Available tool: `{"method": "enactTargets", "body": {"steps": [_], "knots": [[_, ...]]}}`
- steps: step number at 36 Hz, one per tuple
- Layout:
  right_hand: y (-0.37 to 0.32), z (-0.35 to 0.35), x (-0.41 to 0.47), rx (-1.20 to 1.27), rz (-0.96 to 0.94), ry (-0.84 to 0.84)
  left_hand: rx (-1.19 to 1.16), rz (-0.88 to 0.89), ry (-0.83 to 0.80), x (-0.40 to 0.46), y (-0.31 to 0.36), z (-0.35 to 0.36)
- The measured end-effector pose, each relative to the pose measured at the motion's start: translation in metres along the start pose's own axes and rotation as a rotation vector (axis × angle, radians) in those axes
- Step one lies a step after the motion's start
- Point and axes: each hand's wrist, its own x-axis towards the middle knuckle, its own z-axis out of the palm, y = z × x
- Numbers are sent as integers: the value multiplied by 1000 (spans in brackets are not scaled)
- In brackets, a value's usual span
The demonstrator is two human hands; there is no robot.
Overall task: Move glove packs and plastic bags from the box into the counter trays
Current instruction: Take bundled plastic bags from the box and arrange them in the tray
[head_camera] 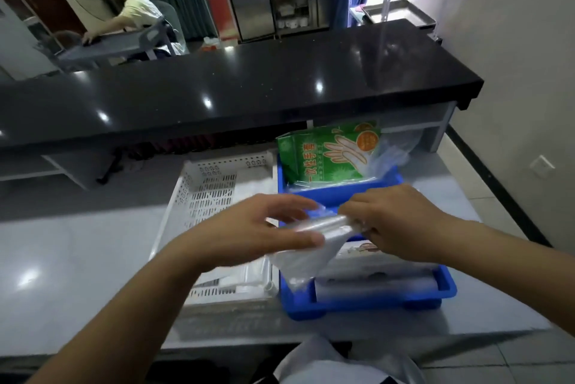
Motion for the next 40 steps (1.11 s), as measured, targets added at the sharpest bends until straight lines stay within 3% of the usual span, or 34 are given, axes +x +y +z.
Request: {"method": "enactTargets", "body": {"steps": [3, 6, 14, 19, 30, 36, 40], "knots": [[-7, 6, 7, -3, 14, -51, 674, 29, 113, 4, 14, 28], [-15, 15, 7, 32, 52, -89, 894, 110, 254, 13, 8, 41], [-15, 25, -5, 58, 116, -118, 914, 127, 189, 22, -12, 41], [9, 23, -18, 88, 210, -80, 804, 88, 197, 29, -26, 27], [66, 48, 28, -91, 407, 137, 724, 110, 439, 121, -47, 13], [92, 95, 43, -171, 469, -3, 851, 108, 421, 157, -71, 41], [101, 113, 38, -153, 505, -68, 871, 67, 316, 168, -76, 62]]}}
